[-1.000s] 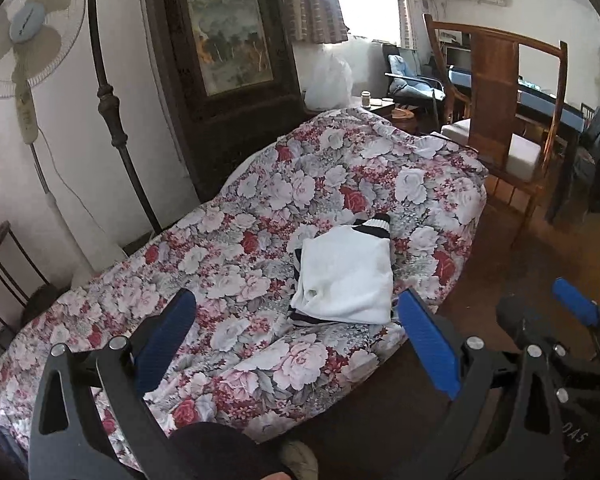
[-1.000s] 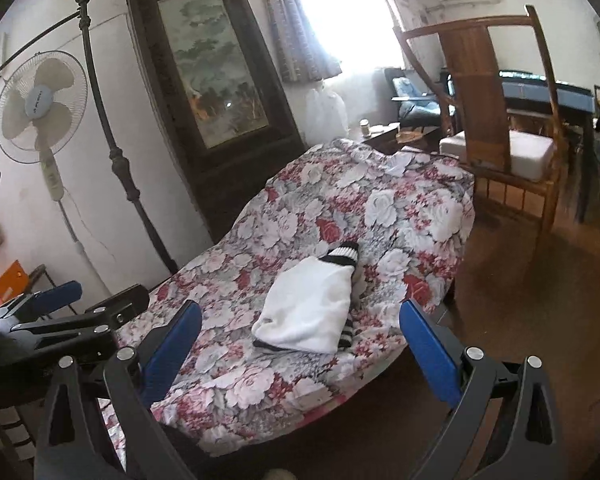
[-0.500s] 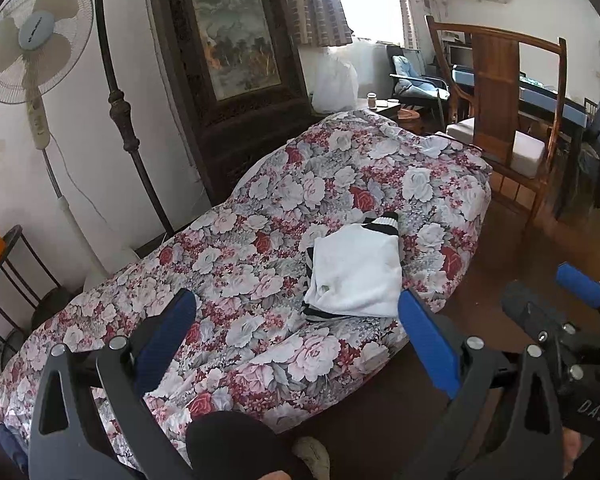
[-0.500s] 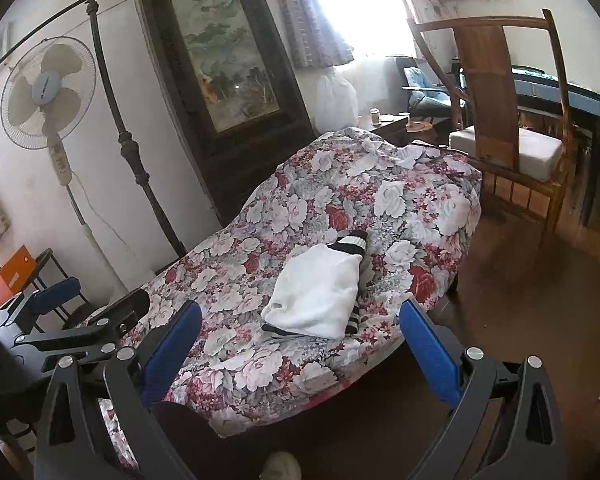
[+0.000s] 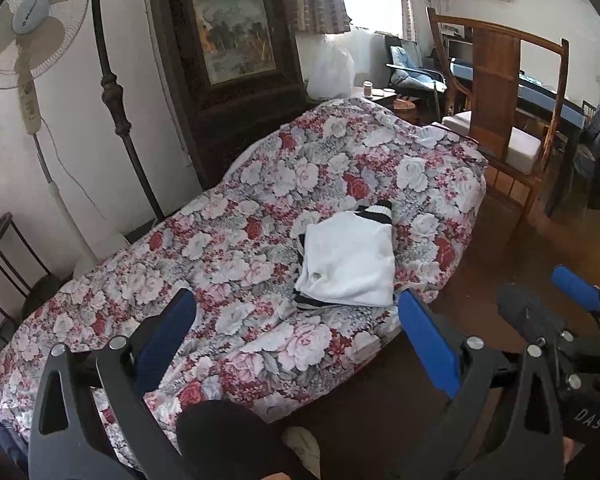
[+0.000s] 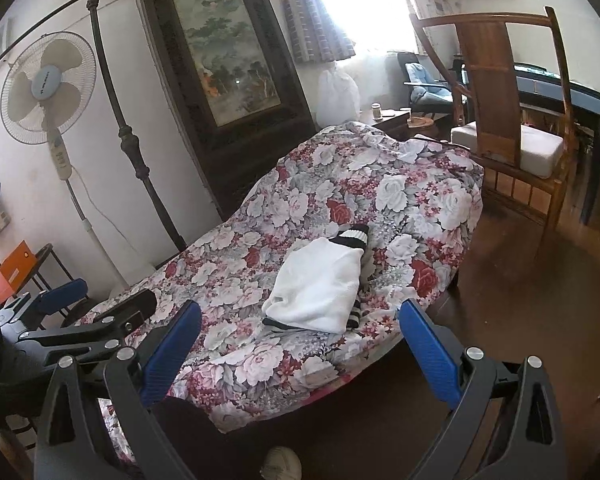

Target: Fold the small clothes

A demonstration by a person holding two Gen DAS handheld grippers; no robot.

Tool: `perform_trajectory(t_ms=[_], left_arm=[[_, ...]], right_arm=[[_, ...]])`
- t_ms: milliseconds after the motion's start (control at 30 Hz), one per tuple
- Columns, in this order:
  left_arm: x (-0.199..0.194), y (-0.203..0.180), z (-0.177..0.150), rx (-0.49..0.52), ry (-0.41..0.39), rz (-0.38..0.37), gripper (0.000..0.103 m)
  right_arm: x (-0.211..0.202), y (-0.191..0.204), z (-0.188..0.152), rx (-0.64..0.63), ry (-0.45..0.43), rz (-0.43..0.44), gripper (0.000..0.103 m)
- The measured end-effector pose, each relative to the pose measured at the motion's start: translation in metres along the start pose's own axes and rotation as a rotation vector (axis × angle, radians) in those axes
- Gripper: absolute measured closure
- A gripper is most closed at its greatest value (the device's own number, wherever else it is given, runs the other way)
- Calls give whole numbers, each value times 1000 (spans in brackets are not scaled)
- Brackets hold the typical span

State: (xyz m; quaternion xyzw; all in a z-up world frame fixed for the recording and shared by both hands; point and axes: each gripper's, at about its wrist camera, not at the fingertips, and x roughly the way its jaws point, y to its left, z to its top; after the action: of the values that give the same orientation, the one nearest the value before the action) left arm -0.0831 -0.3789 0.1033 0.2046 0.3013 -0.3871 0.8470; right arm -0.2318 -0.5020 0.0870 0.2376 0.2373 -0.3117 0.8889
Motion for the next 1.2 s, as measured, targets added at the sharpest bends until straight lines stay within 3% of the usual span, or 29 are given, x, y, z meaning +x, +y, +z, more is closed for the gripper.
perform_trajectory(t_ms=[133,300,467,1200], left_arm=[[2,-4,-2,16,8,12,4],[0,-15,-4,64,-6,103,4],[2,-10,-4,46,15,62,4],[8,-9,-2,34,38,47,4]], right_arm=[[1,-2,1,1,-1,-1,4],[-1,-4,-1,8,1,-2,4],[-2,-5,-3,13,-2,-1,4],[-4,-1,-4,13,-2,0,4]])
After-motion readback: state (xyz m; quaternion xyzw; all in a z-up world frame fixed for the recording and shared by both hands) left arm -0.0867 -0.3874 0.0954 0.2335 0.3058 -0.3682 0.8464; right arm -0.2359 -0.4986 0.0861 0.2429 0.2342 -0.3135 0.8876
